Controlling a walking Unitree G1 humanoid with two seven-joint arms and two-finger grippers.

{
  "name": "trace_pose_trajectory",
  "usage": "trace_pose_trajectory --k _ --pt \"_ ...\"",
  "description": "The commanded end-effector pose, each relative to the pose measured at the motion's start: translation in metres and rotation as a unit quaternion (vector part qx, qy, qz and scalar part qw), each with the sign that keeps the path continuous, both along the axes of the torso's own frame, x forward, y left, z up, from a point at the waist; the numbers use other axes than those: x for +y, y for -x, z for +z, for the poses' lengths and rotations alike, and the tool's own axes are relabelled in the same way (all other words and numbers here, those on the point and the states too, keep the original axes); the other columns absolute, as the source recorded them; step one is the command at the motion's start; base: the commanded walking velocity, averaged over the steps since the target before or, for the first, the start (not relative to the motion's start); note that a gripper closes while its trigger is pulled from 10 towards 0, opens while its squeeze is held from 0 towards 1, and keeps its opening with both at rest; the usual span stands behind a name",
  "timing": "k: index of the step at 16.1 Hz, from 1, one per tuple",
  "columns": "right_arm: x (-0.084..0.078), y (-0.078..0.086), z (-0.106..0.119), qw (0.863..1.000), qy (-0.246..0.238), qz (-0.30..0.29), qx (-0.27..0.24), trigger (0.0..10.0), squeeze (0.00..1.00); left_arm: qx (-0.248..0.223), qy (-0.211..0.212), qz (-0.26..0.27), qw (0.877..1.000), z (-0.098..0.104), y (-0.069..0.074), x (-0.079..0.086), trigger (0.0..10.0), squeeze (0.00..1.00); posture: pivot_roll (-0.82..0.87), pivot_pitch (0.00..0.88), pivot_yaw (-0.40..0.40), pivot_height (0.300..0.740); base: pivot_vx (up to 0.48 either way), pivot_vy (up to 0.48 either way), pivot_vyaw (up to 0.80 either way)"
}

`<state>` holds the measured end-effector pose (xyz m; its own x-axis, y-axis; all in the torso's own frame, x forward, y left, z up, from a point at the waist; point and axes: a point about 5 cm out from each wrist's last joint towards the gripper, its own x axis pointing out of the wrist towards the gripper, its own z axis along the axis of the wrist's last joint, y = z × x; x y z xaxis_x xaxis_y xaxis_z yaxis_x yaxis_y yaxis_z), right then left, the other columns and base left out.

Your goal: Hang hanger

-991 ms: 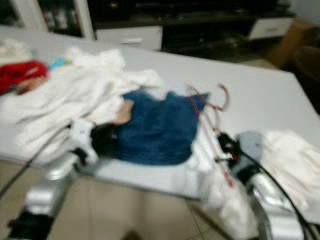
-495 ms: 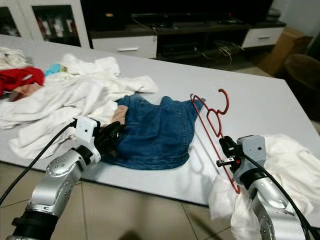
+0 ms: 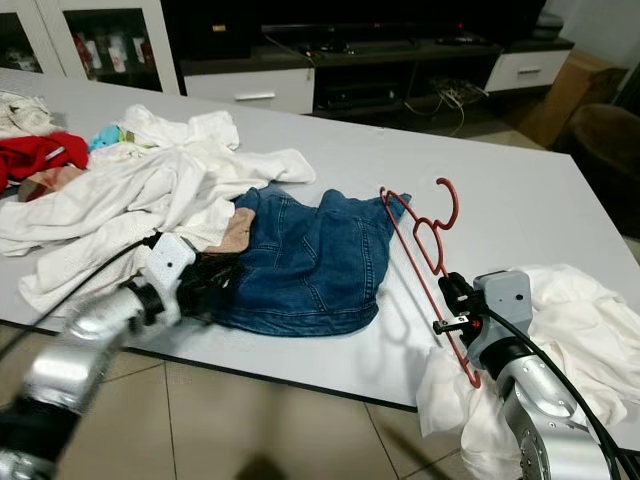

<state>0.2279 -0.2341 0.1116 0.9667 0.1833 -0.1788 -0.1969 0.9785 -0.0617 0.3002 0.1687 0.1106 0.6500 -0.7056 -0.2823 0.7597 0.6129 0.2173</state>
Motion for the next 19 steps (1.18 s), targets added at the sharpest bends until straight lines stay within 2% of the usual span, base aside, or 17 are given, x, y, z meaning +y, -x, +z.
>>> trace_pose_trajectory --k 1,2,4,6,7,9,10,11,12,14,17,18,19 --pt "0.001 -0.001 0.005 1.0 0.003 0.004 -0.01 10.0 0.0 0.008 -0.03 -0.042 0.999 -0.001 0.0 0.0 10.0 0.0 -0.07 0.0 -0.045 0.74 0.0 0.0 0.0" --pt "0.001 -0.001 0.005 1.0 0.003 0.003 -0.011 10.0 0.0 0.02 -0.057 -0.08 0.995 0.005 -0.001 0.008 10.0 0.0 -0.07 0.0 -0.04 0.74 0.0 0.0 0.0" --pt "0.001 0.0 0.005 1.0 0.003 0.0 -0.011 10.0 0.0 0.025 -0.07 -0.122 0.99 0.021 -0.004 0.017 10.0 0.0 -0.08 0.0 -0.036 0.74 0.0 0.0 0.0" --pt "0.001 0.003 0.003 1.0 0.0 -0.003 -0.009 10.0 0.0 0.042 -0.087 -0.159 0.983 0.03 0.0 0.026 10.0 0.0 -0.08 0.0 -0.025 0.74 0.0 0.0 0.0" --pt "0.002 0.005 0.001 1.0 -0.001 -0.005 -0.007 10.0 0.0 0.047 -0.1 -0.179 0.978 0.032 0.002 0.032 10.0 0.06 -0.08 0.0 -0.023 0.74 0.0 0.0 0.0" --pt "0.002 0.006 0.001 1.0 -0.003 -0.006 -0.006 10.0 0.0 0.051 -0.111 -0.219 0.968 0.038 0.007 0.039 10.0 0.08 -0.08 0.0 -0.021 0.74 0.0 0.0 0.0" --pt "0.002 0.007 0.001 1.0 -0.003 -0.007 -0.005 10.0 0.0 0.061 -0.114 -0.233 0.964 0.037 0.01 0.043 10.0 0.21 -0.08 0.0 -0.022 0.74 0.0 0.0 0.0" --pt "0.003 0.006 0.0 1.0 -0.004 -0.008 -0.005 10.0 0.0 0.059 -0.133 -0.234 0.961 0.033 0.011 0.047 10.0 0.23 -0.08 0.0 -0.023 0.74 0.0 0.0 0.0" --pt "0.003 0.006 0.0 1.0 -0.004 -0.008 -0.004 10.0 0.0 0.05 -0.153 -0.228 0.96 0.029 0.01 0.05 10.0 0.19 -0.08 0.0 -0.024 0.74 0.0 0.0 0.0" --pt "0.006 0.006 -0.001 1.0 -0.006 -0.006 -0.003 10.0 0.0 0.038 -0.169 -0.222 0.96 0.025 0.007 0.05 10.0 0.0 -0.07 0.0 -0.029 0.74 0.0 0.0 0.0" --pt "0.008 0.003 0.001 1.0 -0.009 -0.003 -0.006 10.0 0.0 0.004 -0.22 -0.205 0.954 0.019 -0.001 0.051 10.0 0.0 -0.08 0.0 -0.031 0.74 0.0 0.0 0.0" --pt "0.009 0.003 0.001 1.0 -0.01 -0.003 -0.006 10.0 0.0 -0.002 -0.223 -0.196 0.955 0.018 -0.003 0.05 10.0 0.0 -0.08 0.0 -0.031 0.74 0.0 0.0 0.0" --pt "0.011 0.004 0.0 1.0 -0.012 -0.004 -0.007 10.0 0.0 -0.03 -0.225 -0.172 0.959 0.018 -0.011 0.047 10.0 0.0 -0.09 0.0 -0.021 0.74 0.0 0.0 0.0"
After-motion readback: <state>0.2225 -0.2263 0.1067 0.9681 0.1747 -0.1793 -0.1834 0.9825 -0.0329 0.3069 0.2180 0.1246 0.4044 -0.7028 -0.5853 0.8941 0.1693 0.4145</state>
